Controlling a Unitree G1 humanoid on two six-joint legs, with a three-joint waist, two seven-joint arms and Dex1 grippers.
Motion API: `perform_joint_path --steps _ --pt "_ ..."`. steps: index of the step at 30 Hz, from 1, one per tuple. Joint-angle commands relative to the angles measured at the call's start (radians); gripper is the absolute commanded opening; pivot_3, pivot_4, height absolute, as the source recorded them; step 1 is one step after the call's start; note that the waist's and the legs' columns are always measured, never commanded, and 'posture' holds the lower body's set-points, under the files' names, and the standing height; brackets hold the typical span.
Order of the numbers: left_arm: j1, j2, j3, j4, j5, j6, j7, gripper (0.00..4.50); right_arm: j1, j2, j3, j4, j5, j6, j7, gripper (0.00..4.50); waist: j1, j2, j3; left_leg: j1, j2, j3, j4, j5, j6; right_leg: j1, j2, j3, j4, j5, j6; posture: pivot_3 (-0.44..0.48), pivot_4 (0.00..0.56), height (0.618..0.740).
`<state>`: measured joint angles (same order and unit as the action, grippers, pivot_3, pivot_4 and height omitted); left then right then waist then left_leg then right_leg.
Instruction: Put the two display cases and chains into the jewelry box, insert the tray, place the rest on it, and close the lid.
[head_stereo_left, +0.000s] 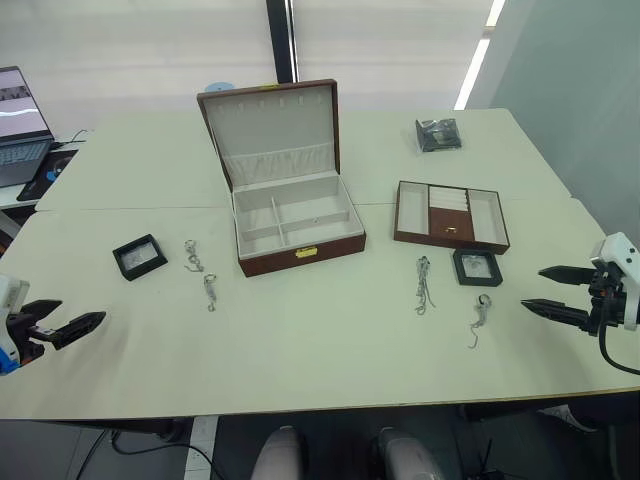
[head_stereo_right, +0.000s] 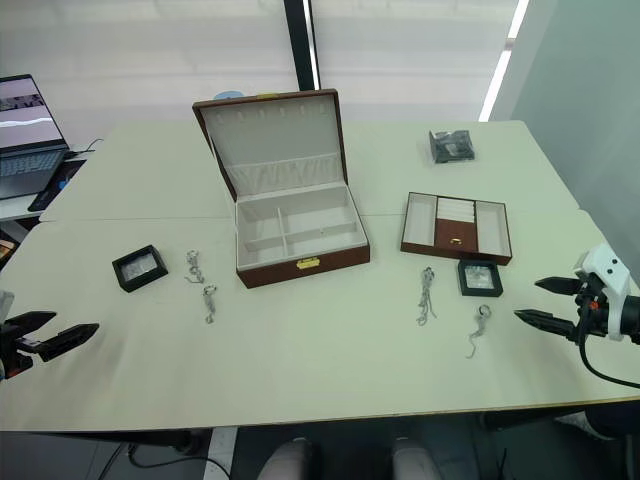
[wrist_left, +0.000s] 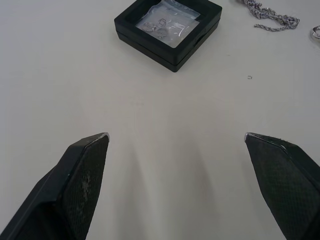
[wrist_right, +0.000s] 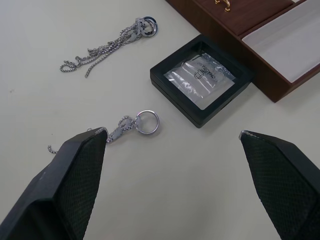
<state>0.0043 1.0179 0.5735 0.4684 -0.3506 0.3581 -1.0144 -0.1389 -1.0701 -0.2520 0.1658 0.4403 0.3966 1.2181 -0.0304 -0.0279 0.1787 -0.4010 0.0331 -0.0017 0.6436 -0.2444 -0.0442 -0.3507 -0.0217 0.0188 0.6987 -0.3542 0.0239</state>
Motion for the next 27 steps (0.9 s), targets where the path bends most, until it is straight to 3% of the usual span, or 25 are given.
perform_joint_path --steps 1,7,12,16,22,27 --pt "-0.009 0.023 0.001 -0.004 0.006 -0.022 0.002 4.49 -0.013 -0.001 -0.019 -0.011 -0.005 -0.014 0.001 4.48 0.0 0.0 0.0 0.0 0.0 0.0 0.0 0.0 0.0 0.0 0.0 0.0 0.0 0.0 0.0 0.0 0.15 0.74" --pt "-0.02 0.011 0.01 -0.004 0.0 -0.028 0.019 4.49 -0.022 0.017 -0.036 -0.027 0.029 0.017 -0.008 4.48 0.0 0.0 0.0 0.0 0.0 0.0 0.0 0.0 0.0 0.0 0.0 0.0 0.0 0.0 0.0 0.0 0.15 0.74" --pt "-0.065 -0.039 0.041 -0.093 -0.077 0.068 0.074 4.49 -0.105 0.083 -0.071 -0.056 0.108 0.103 -0.076 4.48 0.0 0.0 0.0 0.0 0.0 0.0 0.001 0.0 0.0 0.0 0.0 0.0 0.002 0.0 0.0 0.0 0.15 0.74" --pt "-0.12 -0.133 0.026 -0.253 -0.151 0.184 0.182 4.49 -0.188 0.194 -0.028 -0.115 0.104 0.11 -0.193 4.48 0.0 0.0 0.0 0.0 0.0 -0.001 0.002 0.0 0.0 0.0 0.0 0.0 0.002 0.0 0.0 0.0 0.15 0.74" --pt "-0.209 -0.279 -0.047 -0.399 -0.138 0.233 0.369 4.49 -0.32 0.37 0.065 -0.142 0.036 0.098 -0.364 4.48 0.0 -0.001 -0.001 -0.001 0.0 -0.001 0.002 0.0 0.0 0.0 0.0 0.0 0.002 0.0 0.0 0.0 0.15 0.74" --pt "-0.275 -0.349 -0.127 -0.402 -0.096 0.22 0.458 3.28 -0.451 0.488 0.182 -0.052 -0.083 0.027 -0.45 2.94 -0.002 -0.001 -0.001 -0.001 0.0 0.0 0.002 0.0 0.0 -0.001 0.001 0.0 0.003 0.0 0.0 0.0 0.15 0.74"
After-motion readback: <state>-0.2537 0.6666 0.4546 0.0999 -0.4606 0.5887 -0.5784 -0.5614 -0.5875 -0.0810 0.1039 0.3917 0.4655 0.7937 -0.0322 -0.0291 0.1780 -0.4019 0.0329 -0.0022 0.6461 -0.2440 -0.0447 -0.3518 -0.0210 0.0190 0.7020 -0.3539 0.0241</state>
